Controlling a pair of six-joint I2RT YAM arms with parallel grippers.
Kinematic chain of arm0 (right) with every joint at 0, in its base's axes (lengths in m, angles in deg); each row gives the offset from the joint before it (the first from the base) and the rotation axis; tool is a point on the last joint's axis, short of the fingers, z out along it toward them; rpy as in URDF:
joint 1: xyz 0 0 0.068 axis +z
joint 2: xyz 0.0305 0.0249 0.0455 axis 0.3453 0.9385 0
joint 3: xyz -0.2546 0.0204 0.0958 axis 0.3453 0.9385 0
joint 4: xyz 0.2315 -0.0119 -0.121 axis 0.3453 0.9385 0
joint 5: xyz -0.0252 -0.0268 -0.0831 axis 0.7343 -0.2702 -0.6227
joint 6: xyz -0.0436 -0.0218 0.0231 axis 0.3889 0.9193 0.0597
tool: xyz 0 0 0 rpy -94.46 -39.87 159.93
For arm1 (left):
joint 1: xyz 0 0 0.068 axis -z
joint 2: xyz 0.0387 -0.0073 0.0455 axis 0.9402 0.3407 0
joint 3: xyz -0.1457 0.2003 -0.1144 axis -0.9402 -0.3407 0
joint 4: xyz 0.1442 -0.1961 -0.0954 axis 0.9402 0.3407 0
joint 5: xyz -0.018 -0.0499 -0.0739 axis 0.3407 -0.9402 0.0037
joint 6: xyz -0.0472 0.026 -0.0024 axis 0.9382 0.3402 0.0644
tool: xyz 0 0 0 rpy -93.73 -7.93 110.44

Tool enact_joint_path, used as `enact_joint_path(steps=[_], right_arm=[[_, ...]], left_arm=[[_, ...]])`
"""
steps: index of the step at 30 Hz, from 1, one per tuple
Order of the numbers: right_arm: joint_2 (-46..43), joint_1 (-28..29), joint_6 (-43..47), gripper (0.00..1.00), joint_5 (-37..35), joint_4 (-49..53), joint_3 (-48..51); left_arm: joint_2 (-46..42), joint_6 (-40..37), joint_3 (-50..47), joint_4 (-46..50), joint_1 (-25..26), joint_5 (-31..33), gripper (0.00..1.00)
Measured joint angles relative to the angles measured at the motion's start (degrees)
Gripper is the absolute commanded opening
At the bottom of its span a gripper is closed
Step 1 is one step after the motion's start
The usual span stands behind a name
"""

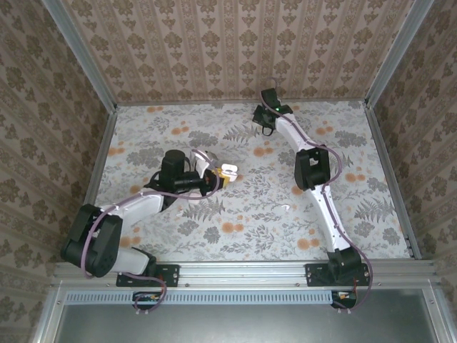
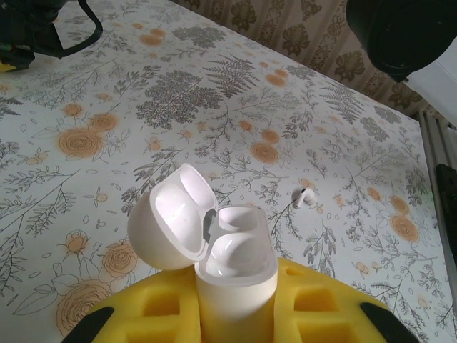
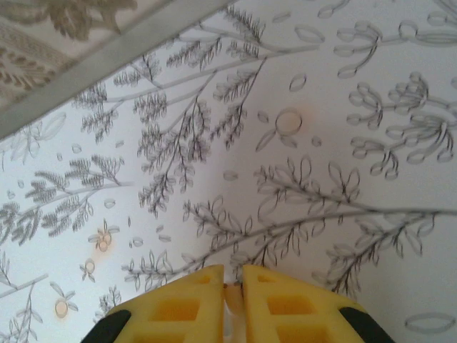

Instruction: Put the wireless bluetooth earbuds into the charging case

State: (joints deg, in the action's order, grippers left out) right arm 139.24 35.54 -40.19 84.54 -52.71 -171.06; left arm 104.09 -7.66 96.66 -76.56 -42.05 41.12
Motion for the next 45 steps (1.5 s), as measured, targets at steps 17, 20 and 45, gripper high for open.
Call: enact_joint_path(steps=[17,20,45], right_arm=[[-19.8,3.6,9.9,0.10,5.5,0.5,31.8],[-24.7,4.9,12.8,0.09,6.4,-0.4,39.9],[-36.9,12.6,18.2,0.28,8.8,6.2,53.8]], left_arm=[[-7.1,0.0,-2.4,1.8,0.0,0.5,0.00],[-8.4,0.0,-2.8,2.8,0.0,0.7,0.00],[-12.8,-0.3,-3.5,7.3,0.6,3.5,0.00]])
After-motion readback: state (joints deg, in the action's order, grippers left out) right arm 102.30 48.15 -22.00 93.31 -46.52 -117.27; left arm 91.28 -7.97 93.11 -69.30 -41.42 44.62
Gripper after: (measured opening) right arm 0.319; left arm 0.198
